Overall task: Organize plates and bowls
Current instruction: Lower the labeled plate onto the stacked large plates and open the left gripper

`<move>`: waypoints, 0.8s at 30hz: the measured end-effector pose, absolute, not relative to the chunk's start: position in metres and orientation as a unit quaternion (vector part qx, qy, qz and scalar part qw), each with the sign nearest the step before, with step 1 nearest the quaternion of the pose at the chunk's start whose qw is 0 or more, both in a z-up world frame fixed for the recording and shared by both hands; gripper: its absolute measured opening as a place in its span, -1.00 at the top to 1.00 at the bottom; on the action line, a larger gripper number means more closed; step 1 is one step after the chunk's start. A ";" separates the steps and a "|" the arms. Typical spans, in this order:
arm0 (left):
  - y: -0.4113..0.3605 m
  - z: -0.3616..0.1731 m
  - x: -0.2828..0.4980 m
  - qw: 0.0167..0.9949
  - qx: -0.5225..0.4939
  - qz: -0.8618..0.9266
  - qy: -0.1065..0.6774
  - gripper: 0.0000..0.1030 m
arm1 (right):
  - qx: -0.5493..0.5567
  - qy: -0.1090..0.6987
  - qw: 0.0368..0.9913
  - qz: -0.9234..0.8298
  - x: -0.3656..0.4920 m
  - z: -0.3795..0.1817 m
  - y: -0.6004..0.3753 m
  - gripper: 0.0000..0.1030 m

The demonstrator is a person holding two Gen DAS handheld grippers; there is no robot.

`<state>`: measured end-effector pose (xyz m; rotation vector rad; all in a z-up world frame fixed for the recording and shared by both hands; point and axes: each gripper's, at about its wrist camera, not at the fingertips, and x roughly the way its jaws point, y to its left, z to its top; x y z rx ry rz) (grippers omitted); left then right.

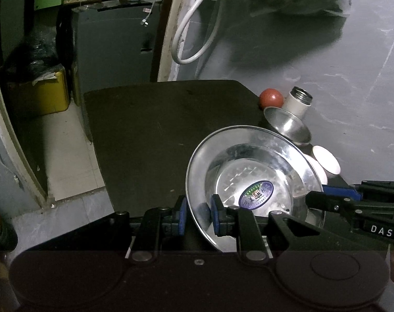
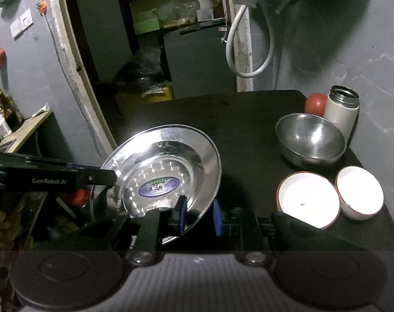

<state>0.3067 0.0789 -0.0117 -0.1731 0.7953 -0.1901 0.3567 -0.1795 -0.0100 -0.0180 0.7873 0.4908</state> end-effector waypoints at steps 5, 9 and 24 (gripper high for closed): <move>0.078 -0.007 0.287 0.912 -0.079 -0.095 0.390 0.60 | -0.009 0.379 0.892 0.249 0.340 -0.004 -0.184 0.53; 0.076 -0.008 0.274 0.908 -0.074 -0.095 0.402 0.60 | -0.009 0.382 0.888 0.256 0.323 -0.002 -0.185 0.53; 0.071 -0.032 0.229 0.877 -0.060 -0.110 0.464 0.59 | -0.025 0.436 0.856 0.278 0.269 -0.018 -0.191 0.53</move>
